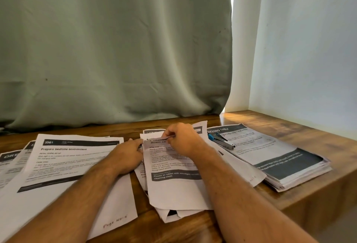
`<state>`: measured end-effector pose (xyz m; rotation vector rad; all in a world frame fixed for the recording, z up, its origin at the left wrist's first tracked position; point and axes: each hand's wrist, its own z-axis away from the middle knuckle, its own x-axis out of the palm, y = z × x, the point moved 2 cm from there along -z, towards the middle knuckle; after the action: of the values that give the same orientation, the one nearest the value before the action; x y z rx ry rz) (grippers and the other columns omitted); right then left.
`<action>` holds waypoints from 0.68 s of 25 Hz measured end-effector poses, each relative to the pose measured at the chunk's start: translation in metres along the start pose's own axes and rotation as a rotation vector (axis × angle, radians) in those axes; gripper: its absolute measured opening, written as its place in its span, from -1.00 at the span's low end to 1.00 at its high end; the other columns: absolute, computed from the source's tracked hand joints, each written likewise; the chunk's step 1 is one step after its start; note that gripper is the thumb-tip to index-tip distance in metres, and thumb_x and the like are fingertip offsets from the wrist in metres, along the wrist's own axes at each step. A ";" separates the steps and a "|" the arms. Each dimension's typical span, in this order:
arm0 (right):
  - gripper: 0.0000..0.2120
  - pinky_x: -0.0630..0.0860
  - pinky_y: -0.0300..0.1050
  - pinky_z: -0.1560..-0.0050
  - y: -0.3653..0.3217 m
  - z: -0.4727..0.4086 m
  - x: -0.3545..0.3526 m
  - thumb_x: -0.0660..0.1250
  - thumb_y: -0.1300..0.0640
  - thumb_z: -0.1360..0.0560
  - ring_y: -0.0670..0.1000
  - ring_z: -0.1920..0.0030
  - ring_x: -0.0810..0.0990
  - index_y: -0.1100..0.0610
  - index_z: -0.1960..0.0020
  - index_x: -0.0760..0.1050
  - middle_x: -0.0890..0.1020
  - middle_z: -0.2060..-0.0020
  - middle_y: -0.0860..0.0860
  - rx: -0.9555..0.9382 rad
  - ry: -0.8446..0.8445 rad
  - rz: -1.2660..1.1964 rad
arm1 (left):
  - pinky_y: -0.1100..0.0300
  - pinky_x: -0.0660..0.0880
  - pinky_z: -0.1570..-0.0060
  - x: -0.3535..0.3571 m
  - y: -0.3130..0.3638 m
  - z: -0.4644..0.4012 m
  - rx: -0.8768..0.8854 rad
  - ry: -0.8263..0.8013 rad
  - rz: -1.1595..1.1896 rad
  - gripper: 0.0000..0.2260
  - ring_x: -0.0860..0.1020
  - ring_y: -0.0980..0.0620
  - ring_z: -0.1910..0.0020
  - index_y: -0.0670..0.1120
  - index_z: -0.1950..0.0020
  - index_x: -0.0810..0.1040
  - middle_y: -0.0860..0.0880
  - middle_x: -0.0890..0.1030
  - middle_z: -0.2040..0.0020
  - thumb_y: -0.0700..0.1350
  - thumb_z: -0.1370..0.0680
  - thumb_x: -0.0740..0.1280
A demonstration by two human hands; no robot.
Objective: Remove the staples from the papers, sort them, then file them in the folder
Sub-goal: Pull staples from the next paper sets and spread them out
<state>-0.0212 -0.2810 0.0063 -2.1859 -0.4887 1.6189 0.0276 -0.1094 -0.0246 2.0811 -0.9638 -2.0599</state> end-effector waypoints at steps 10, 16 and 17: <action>-0.85 0.58 -0.01 -0.17 0.004 0.001 -0.008 0.36 0.30 -0.52 -0.01 -0.04 0.57 0.08 0.12 0.63 0.63 0.05 0.00 0.036 -0.101 -0.104 | 0.12 0.54 -0.10 -0.013 0.014 0.000 0.055 0.218 0.100 -0.55 0.51 -0.05 -0.33 0.03 -0.51 0.41 -0.03 0.46 -0.47 -0.27 -0.64 0.19; -0.83 0.58 -0.18 -0.06 0.003 0.006 -0.016 0.33 0.35 -0.50 -0.07 0.03 0.58 0.11 0.09 0.61 0.62 0.12 -0.07 -0.039 0.047 -0.138 | 0.05 0.47 -0.19 -0.033 0.021 -0.010 0.027 0.177 0.051 -0.63 0.53 -0.01 -0.25 -0.02 -0.39 0.53 -0.05 0.56 -0.36 -0.26 -0.63 0.19; -0.82 0.58 -0.19 -0.04 0.002 0.006 -0.017 0.33 0.36 -0.50 -0.06 0.02 0.58 0.11 0.10 0.60 0.61 0.12 -0.06 -0.047 0.054 -0.144 | 0.05 0.50 -0.19 -0.032 0.023 -0.014 0.031 0.165 -0.004 -0.66 0.54 -0.01 -0.23 -0.01 -0.38 0.53 -0.05 0.58 -0.34 -0.22 -0.63 0.22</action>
<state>-0.0311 -0.2906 0.0179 -2.1679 -0.6587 1.4838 0.0344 -0.1189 0.0158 2.2274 -0.9725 -1.8502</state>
